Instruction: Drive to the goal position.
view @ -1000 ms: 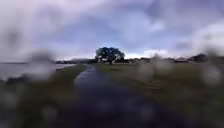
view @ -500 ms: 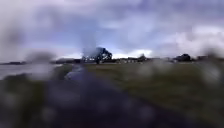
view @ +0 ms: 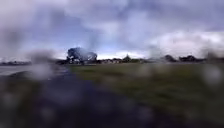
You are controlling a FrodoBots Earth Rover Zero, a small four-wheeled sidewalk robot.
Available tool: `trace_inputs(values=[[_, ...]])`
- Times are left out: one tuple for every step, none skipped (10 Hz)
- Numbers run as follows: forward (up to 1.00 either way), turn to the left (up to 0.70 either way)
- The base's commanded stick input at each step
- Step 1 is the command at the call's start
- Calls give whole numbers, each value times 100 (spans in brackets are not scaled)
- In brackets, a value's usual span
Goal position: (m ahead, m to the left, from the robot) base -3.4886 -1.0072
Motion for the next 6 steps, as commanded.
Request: trace_inputs(values=[[0, -70], [0, -70], [0, -70], [0, -70], [0, -70], [0, -70]])
